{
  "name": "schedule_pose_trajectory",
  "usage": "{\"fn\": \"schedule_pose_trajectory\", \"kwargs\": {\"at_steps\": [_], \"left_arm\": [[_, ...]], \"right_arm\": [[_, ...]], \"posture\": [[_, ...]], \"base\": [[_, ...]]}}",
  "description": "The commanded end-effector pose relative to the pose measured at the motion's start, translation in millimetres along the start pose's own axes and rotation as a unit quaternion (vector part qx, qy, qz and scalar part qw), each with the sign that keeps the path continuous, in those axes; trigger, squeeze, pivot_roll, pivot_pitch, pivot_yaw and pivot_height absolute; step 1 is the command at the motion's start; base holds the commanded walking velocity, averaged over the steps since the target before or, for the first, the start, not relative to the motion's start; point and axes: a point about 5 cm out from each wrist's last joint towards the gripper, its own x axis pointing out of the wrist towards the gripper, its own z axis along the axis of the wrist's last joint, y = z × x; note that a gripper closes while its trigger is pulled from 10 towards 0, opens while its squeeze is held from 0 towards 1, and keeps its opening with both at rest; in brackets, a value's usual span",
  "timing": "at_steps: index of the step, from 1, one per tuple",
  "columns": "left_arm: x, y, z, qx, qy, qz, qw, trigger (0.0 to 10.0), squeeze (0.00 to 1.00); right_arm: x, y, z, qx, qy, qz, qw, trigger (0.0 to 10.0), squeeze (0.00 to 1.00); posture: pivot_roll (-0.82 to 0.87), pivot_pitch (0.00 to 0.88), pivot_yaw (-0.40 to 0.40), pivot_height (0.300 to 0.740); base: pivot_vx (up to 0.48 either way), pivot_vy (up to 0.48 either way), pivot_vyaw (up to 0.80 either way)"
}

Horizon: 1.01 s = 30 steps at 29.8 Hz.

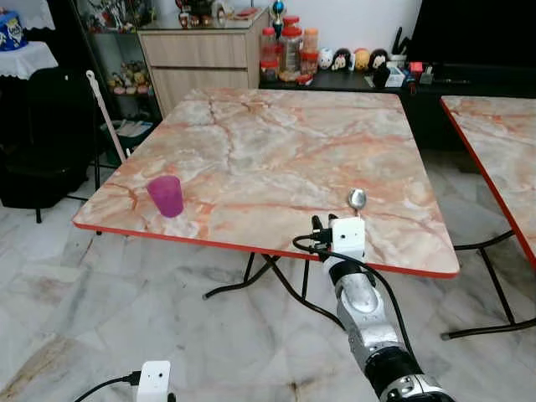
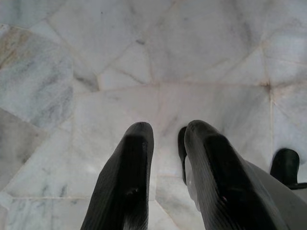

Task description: Setting the table

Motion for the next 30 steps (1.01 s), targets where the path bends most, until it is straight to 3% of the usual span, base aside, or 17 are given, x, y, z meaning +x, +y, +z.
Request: {"fn": "schedule_pose_trajectory", "kwargs": {"at_steps": [1,6,11,21,30], "left_arm": [[0.8,5.5,2.6,0.0,0.001,0.007,1.0,10.0,0.0],[0.1,6.3,0.3,-0.001,0.002,0.008,1.0,10.0,0.0],[-0.5,5.6,-2.4,-0.002,0.006,0.009,1.0,10.0,0.0],[-0.3,5.5,-1.3,-0.005,0.004,0.009,1.0,10.0,0.0],[-1.1,6.2,-3.2,-0.004,0.003,0.004,1.0,10.0,0.0]], "right_arm": [[1.5,-0.1,6.2,0.016,-0.015,-0.005,1.0,10.0,0.0],[1.4,-0.9,4.8,0.032,-0.01,-0.009,0.999,10.0,0.0],[1.0,-2.4,6.8,0.01,-0.018,-0.005,1.0,10.0,0.0],[-0.6,-3.5,7.3,0.014,-0.023,-0.015,1.0,10.0,0.0],[-26.0,-20.2,0.3,-0.026,-0.023,-0.062,0.997,10.0,0.0]], "posture": [[0.03,0.0,0.035,0.74],[0.03,0.0,0.036,0.74],[0.03,0.0,0.035,0.74],[0.03,0.0,0.033,0.74],[0.02,0.0,0.03,0.74]], "base": [[0.337,0.0,0.0],[0.337,0.0,0.0],[0.339,0.0,0.0],[0.346,0.0,0.0],[0.0,0.0,0.0]]}}
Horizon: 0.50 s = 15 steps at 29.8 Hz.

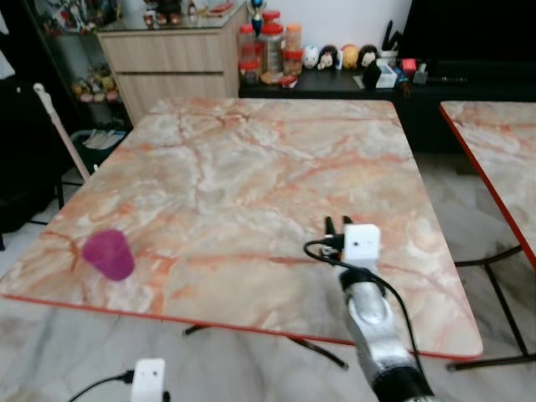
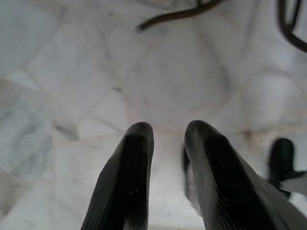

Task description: Setting the table

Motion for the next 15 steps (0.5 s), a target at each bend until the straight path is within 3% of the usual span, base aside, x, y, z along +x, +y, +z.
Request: {"fn": "schedule_pose_trajectory", "kwargs": {"at_steps": [1,9,15], "left_arm": [[-1.5,12.7,-4.2,0.004,0.006,0.013,1.0,10.0,0.0],[-2.1,17.6,-5.2,0.013,0.007,0.013,1.0,10.0,0.0],[-2.0,19.9,-3.9,0.015,0.005,0.012,1.0,10.0,0.0]], "right_arm": [[-1.4,10.0,14.0,-0.007,-0.027,0.017,0.999,10.0,0.0],[-23.2,0.5,16.3,-0.031,-0.022,0.015,0.999,10.0,0.0],[-42.2,-14.0,13.3,-0.04,0.008,-0.029,0.999,10.0,0.0]], "posture": [[0.02,0.0,0.033,0.74],[0.0,0.003,0.046,0.74],[-0.01,0.033,0.059,0.74]], "base": [[0.0,0.0,0.0],[0.0,0.0,0.0],[0.0,0.0,0.0]]}}
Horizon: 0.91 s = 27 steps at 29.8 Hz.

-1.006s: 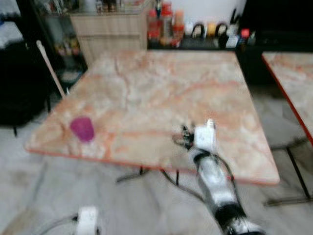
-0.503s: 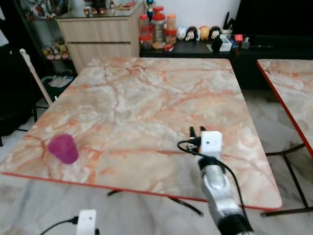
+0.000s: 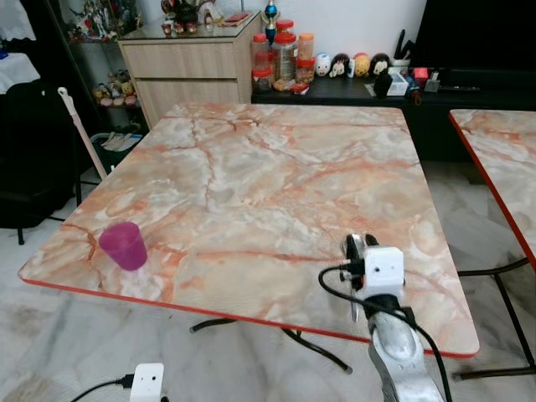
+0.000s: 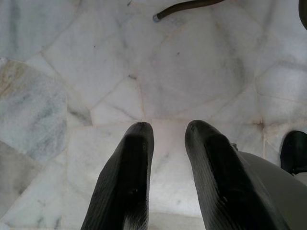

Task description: Setting the table

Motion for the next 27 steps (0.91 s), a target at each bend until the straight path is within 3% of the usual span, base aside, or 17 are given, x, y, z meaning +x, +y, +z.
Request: {"fn": "schedule_pose_trajectory", "kwargs": {"at_steps": [1,2,3,4,8,9,10,11,18,27], "left_arm": [[-0.2,2.9,0.1,0.004,-0.001,0.0,1.0,10.0,0.0],[-0.3,2.2,-1.0,0.008,0.001,-0.001,1.0,10.0,0.0],[-0.4,2.0,-1.3,0.01,0.003,-0.002,1.0,10.0,0.0],[-0.5,1.0,-2.2,0.014,0.005,-0.005,1.0,10.0,0.0],[-0.3,0.9,-1.2,0.013,0.003,-0.006,1.0,10.0,0.0],[-0.2,0.7,-0.8,0.014,0.002,-0.006,1.0,10.0,0.0],[-0.2,0.7,-0.8,0.014,0.002,-0.006,1.0,10.0,0.0],[-0.1,0.7,-0.4,0.015,0.002,-0.006,1.0,10.0,0.0],[0.0,4.1,0.7,0.015,-0.001,-0.001,1.0,10.0,0.0],[0.0,3.8,0.6,0.014,0.0,-0.001,1.0,10.0,0.0]], "right_arm": [[-1.5,-3.6,3.3,-0.001,0.004,-0.011,1.0,10.0,0.0],[-4.1,-5.7,-0.6,-0.003,0.015,-0.019,1.0,10.0,0.11],[-4.6,-6.4,-1.9,-0.001,0.018,-0.022,1.0,10.0,0.33],[-5.7,-9.3,-5.2,0.01,0.028,-0.035,0.999,10.0,1.0],[-6.2,-12.6,-8.6,0.016,0.049,-0.045,0.998,10.0,1.0],[-4.9,-10.7,-8.3,0.015,0.051,-0.038,0.998,10.0,0.74],[-4.9,-10.7,-8.3,0.015,0.051,-0.038,0.998,10.0,0.74],[-3.7,-9.2,-7.5,0.014,0.051,-0.033,0.998,10.0,0.0],[5.2,5.5,5.2,0.049,0.029,0.002,0.998,10.0,0.0],[9.5,13.0,-9.4,0.041,0.085,0.005,0.996,10.0,0.0]], "posture": [[-0.02,0.036,0.065,0.74],[-0.02,0.036,0.065,0.74],[-0.02,0.038,0.069,0.74],[-0.02,0.038,0.069,0.74],[-0.02,0.035,0.072,0.74],[-0.02,0.031,0.071,0.74],[-0.02,0.031,0.071,0.74],[-0.02,0.03,0.071,0.74],[-0.01,0.006,0.064,0.74],[0.0,0.008,0.063,0.74]], "base": [[0.0,0.0,0.0],[0.0,0.0,0.0],[0.0,0.0,0.0],[0.0,0.0,0.0],[0.0,0.0,0.0],[0.0,0.0,0.0],[0.0,0.0,0.0],[0.0,0.0,0.0],[0.0,0.0,0.0],[0.0,0.0,0.0]]}}
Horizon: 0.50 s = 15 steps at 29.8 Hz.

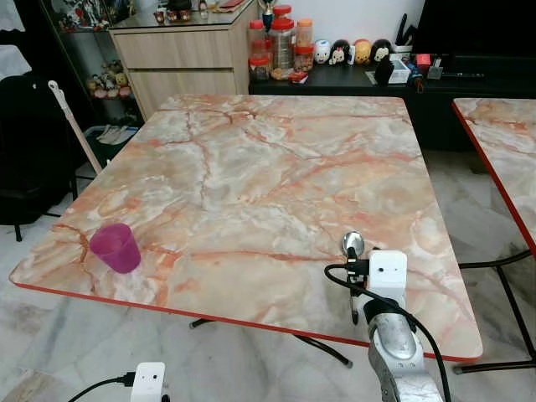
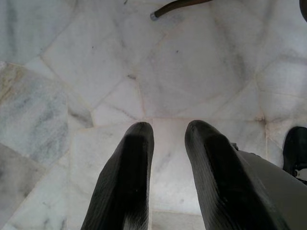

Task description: Setting the table

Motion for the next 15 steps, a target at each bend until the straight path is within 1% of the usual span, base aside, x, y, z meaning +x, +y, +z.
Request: {"fn": "schedule_pose_trajectory", "kwargs": {"at_steps": [1,3,4,6,15], "left_arm": [[-0.6,3.9,-2.2,0.008,0.004,0.003,1.0,10.0,0.0],[-0.6,3.1,-2.4,0.01,0.006,0.002,1.0,10.0,0.0],[-0.6,2.5,-2.5,0.009,0.006,0.001,1.0,10.0,0.0],[-0.6,1.3,-2.6,0.008,0.006,0.001,1.0,10.0,0.0],[-0.4,-0.3,-2.2,0.005,0.005,0.0,1.0,10.0,0.0]], "right_arm": [[2.4,4.8,-2.9,0.001,0.018,0.009,1.0,10.0,0.0],[3.6,4.1,-5.4,0.009,0.026,0.003,1.0,10.0,0.0],[5.3,2.4,-5.8,0.021,0.029,-0.004,0.999,10.0,0.0],[7.5,2.0,-5.2,0.033,0.031,-0.002,0.999,10.0,0.0],[10.7,3.3,-4.4,0.032,0.035,0.002,0.999,10.0,0.0]], "posture": [[0.0,0.008,0.063,0.74],[0.0,0.007,0.064,0.74],[0.0,0.008,0.062,0.74],[-0.01,0.008,0.058,0.74],[0.0,0.011,0.054,0.74]], "base": [[0.0,0.0,0.0],[0.0,0.0,0.0],[0.0,0.0,0.0],[0.0,0.0,0.0],[0.0,0.0,0.0]]}}
